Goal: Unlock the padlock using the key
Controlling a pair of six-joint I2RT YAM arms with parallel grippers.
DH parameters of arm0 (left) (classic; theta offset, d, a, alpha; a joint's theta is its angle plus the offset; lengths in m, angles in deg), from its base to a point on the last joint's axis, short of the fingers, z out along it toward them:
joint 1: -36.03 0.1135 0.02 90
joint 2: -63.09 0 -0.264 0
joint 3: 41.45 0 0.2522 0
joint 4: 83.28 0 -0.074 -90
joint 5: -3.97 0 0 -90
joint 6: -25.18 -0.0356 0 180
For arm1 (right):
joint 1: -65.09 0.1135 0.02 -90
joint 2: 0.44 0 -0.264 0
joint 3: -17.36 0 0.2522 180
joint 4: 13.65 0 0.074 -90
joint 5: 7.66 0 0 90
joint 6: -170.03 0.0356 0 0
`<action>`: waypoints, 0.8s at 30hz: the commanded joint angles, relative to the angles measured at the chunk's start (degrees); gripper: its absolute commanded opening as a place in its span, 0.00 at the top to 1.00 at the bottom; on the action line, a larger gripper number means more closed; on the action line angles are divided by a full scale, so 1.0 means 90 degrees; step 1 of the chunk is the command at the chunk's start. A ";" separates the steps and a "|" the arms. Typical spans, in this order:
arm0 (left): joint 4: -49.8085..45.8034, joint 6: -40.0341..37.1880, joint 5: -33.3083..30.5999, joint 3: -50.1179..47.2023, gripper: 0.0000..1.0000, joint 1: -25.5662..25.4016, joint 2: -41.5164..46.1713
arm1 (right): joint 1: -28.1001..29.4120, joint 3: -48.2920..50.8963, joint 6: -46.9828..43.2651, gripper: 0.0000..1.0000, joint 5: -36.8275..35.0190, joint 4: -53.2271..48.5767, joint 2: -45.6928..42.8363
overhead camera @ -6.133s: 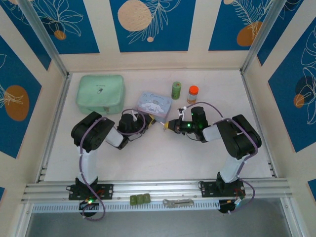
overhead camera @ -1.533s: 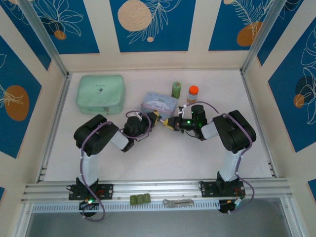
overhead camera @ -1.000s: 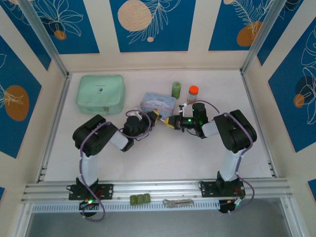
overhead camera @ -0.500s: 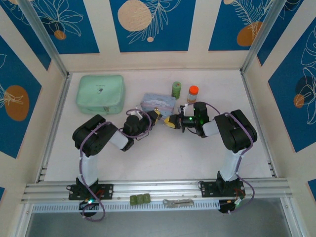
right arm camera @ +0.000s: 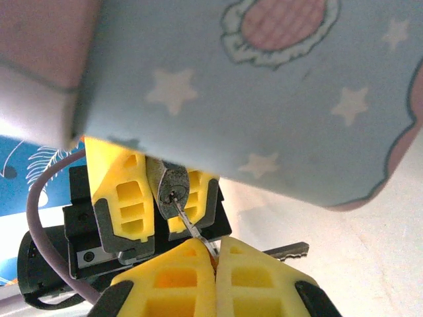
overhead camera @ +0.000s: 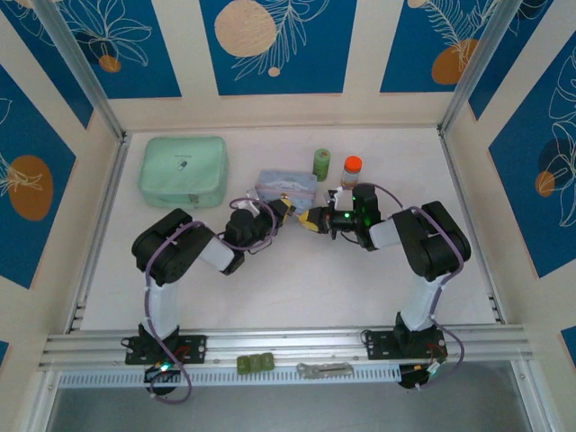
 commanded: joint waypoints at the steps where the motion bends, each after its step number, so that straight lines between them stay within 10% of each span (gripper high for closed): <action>1: 0.0719 0.0107 0.2751 0.0251 1.00 -0.0917 0.0182 | 0.0437 -0.0665 -0.0980 1.00 -0.0868 -0.0204 -0.0544; 24: 0.0719 0.0040 0.1318 -0.0057 1.00 -0.0813 -0.0410 | 0.0378 -0.0030 -0.0436 1.00 -0.0566 -0.0087 -0.1034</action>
